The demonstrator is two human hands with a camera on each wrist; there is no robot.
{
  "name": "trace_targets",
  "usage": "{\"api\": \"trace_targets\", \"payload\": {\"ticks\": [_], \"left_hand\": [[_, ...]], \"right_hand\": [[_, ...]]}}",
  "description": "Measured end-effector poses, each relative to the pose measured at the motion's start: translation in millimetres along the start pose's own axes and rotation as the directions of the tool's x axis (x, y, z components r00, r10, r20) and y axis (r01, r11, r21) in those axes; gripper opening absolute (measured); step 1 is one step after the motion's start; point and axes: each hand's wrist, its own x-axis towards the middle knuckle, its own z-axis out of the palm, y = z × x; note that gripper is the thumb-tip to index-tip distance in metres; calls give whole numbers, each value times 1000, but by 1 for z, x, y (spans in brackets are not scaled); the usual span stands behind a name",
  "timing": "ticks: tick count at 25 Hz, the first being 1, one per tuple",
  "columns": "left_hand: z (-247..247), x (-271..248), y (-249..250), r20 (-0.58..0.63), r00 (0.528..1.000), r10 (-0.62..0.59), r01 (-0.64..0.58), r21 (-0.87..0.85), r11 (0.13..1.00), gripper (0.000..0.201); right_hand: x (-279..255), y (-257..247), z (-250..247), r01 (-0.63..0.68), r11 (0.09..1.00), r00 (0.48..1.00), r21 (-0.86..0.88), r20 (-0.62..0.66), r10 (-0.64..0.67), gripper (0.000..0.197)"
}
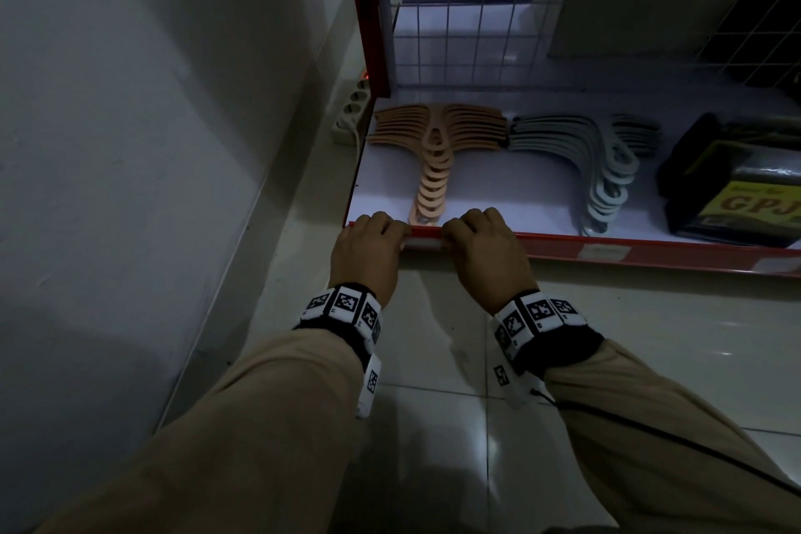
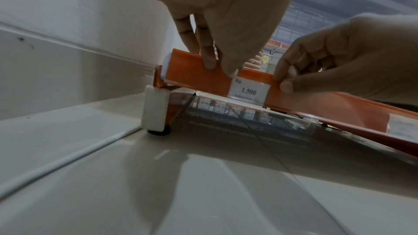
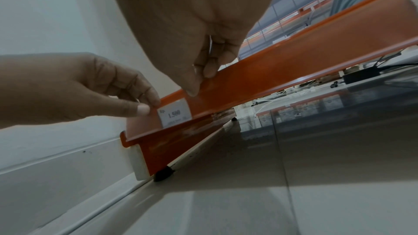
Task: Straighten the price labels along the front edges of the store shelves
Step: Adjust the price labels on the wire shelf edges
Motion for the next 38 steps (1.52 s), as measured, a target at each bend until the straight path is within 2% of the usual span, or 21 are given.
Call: {"api": "trace_targets", "payload": {"ticks": [6, 12, 15, 19, 23, 25, 29, 31, 38], "left_hand": [[-6, -11, 5, -13, 1000, -17, 17, -1, 1000, 29], [-23, -18, 19, 85, 995, -52, 53, -8, 999, 29], [-47, -11, 37, 89, 996, 3, -1, -27, 1000, 29], [-99, 13, 74, -24, 992, 125, -127, -104, 986, 26], [-159, 39, 110, -176, 948, 265, -284, -95, 954, 26], [-187, 51, 122, -223, 926, 304, -333, -105, 937, 26], [-233, 68, 140, -298, 871, 390, -429, -76, 900, 26], [-248, 75, 148, -329, 843, 425, -467, -60, 882, 25], [-259, 90, 170, -378, 790, 484, -542, -59, 838, 24]], "right_hand": [[-10, 13, -9, -13, 1000, 1000, 27, -27, 14, 25], [-28, 32, -32, -117, 989, 993, 86, -10, 119, 16], [-35, 38, -56, -166, 975, 984, 150, -47, 175, 15], [-29, 51, -113, -183, 967, 964, 175, -161, 212, 15], [-18, 60, -189, -164, 980, 899, 113, -391, 196, 10], [-13, 62, -224, -173, 981, 872, 91, -449, 196, 7], [-8, 62, -276, -231, 971, 839, 60, -493, 230, 9], [-11, 63, -291, -271, 961, 839, 45, -478, 259, 13], [-22, 83, -306, -385, 922, 793, 39, -498, 352, 13]]}}
